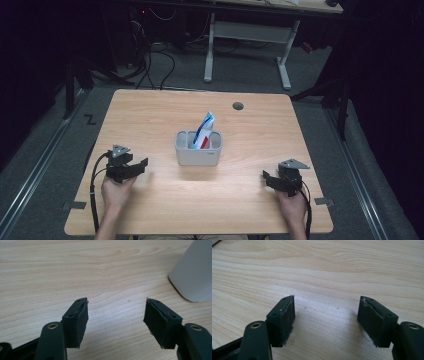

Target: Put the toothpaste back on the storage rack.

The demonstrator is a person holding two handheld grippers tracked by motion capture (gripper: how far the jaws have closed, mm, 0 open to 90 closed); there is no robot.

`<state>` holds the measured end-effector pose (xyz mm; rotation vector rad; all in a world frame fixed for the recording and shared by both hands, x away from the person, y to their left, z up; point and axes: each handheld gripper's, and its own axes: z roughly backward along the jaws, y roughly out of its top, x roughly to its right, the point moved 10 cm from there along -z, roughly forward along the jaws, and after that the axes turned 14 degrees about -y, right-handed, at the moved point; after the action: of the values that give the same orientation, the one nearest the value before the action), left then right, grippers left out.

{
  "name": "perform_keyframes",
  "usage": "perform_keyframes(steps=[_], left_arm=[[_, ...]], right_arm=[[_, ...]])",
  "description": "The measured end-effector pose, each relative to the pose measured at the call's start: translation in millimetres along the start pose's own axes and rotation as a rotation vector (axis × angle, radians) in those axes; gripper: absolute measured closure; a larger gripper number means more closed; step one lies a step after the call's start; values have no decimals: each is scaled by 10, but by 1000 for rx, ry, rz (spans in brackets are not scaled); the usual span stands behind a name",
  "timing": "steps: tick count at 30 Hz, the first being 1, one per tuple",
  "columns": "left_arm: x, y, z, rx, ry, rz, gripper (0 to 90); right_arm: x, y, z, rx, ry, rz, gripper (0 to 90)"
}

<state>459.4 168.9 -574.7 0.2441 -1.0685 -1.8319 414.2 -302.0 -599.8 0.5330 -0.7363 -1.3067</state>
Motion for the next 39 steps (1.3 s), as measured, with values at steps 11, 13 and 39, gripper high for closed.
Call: perform_keyframes(steps=[11, 13, 39], left_arm=[[-11, -99, -105, -22, 21, 2, 364], [-18, -113, -121, -26, 30, -3, 365], [-76, -160, -222, -20, 90, -31, 369]], right_arm=[[-1, 0, 0, 0, 0, 0, 305], [0, 0, 0, 0, 0, 0, 305], [-1, 0, 0, 0, 0, 0, 305]])
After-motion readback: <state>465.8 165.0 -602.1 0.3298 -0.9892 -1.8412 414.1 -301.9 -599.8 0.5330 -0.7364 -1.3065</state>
